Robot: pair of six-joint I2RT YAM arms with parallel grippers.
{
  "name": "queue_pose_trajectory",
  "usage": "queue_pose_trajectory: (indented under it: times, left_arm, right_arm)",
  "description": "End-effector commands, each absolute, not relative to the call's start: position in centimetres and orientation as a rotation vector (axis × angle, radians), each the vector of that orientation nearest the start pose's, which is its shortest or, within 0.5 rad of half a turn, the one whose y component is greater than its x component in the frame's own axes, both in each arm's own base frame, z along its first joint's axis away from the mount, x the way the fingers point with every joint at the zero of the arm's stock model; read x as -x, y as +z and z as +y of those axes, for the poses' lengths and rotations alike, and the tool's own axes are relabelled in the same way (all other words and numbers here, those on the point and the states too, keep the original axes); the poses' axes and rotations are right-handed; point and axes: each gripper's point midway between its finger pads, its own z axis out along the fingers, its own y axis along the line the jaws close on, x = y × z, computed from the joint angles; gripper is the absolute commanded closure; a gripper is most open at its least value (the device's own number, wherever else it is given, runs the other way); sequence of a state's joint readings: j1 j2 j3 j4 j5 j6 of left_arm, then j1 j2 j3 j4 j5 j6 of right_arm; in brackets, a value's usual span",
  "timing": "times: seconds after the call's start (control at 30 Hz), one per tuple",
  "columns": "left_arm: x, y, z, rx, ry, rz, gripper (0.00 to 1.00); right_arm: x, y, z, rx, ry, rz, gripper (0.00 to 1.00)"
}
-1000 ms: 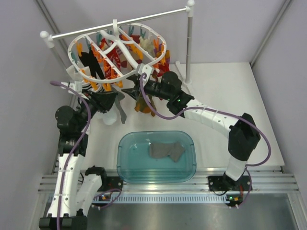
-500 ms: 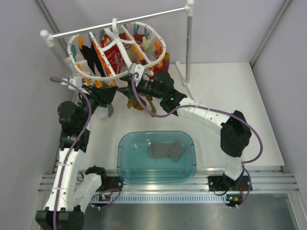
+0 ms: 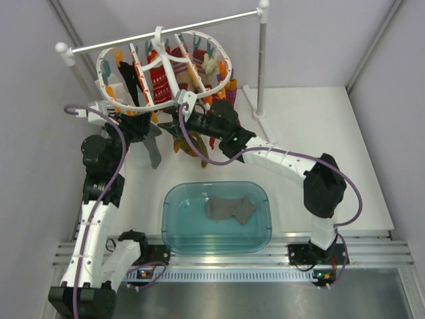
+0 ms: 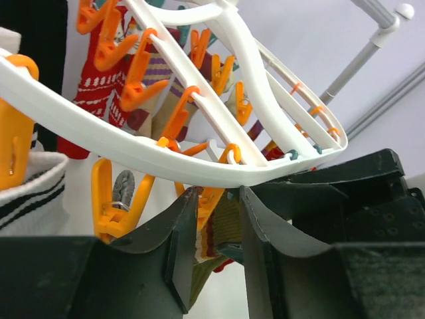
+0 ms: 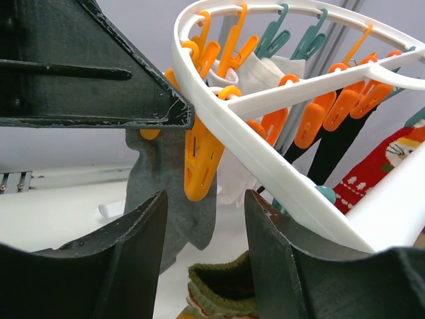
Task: Clip the socks to the hanger
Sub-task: Open the clamp at the hanger.
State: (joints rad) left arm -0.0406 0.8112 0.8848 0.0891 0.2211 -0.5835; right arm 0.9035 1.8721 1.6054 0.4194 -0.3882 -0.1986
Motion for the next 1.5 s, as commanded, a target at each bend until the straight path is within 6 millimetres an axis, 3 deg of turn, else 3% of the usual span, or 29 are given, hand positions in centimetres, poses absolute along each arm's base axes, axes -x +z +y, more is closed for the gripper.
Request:
queue_pose_trajectory:
  times: [0.0,0.7,1.13,1.47]
  left_arm:
    - [-32.1,40.4,-6.4,0.226,-0.615,1.387,0.64]
    - [-34.0,39.5,-6.3,0.226,-0.583,1.381,0.73]
    - [-31.3,39.3,-6.9,0.149,-0.588,1.389,0.69]
    - [-31.3,38.2,-7.0,0.154,-0.581,1.445,0.68]
  right_arm:
    - [-31.6,39.1,50.6,0.999,0.848,0.973,0.50]
    - [-31.5,38.9,50.7,0.997,0.860,0.984,0.50]
    - [-31.5,39.0,50.4,0.996,0.850,0.989,0.49]
    - [-31.3,39.3,50.0,0.997,0.839,0.986,0.49]
